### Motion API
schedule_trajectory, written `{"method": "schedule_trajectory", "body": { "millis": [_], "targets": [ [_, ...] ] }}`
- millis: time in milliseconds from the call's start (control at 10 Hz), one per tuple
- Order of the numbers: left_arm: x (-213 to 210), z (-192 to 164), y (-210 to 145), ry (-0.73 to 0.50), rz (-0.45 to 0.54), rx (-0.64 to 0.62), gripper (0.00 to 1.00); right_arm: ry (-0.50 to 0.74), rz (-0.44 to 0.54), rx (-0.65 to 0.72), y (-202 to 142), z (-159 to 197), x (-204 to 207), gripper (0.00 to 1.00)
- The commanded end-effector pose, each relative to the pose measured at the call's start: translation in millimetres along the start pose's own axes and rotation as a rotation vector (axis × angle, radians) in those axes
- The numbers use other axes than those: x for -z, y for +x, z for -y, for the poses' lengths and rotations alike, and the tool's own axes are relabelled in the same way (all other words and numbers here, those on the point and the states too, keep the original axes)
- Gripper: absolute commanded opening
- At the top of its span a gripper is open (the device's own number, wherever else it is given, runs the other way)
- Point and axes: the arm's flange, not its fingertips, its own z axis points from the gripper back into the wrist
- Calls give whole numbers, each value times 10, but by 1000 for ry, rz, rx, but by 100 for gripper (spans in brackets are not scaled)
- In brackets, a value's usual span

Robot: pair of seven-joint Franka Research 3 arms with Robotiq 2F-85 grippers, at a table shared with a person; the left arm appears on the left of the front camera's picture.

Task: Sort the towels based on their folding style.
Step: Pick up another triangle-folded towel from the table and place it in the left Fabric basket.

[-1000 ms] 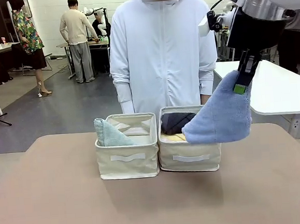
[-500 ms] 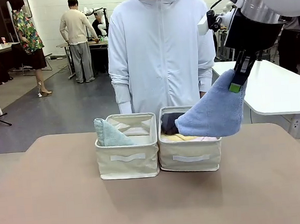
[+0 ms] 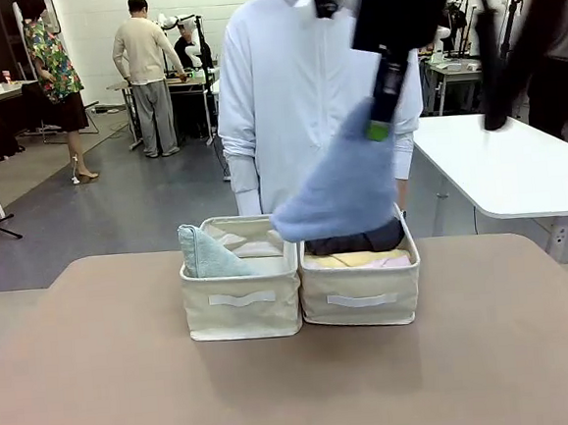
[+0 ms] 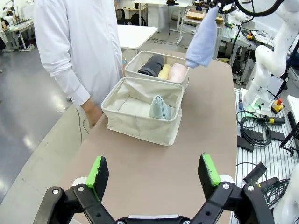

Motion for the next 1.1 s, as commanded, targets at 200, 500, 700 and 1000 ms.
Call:
{"method": "schedule_trajectory", "body": {
  "millis": [200,500,700,1000],
  "targets": [
    [-18,1,3,3,13,10,100,-51,-131,-75,850,656,277,15],
    [-18,1,3,3,13,10,100,-24,14,-44,1082,792,664,15],
    [-18,1,3,3,13,10,100,-61,26,16,1090,836,1043,15],
    [-18,1,3,3,13,10,100,14,157,76,1074,828,1413,15]
  ]
}}
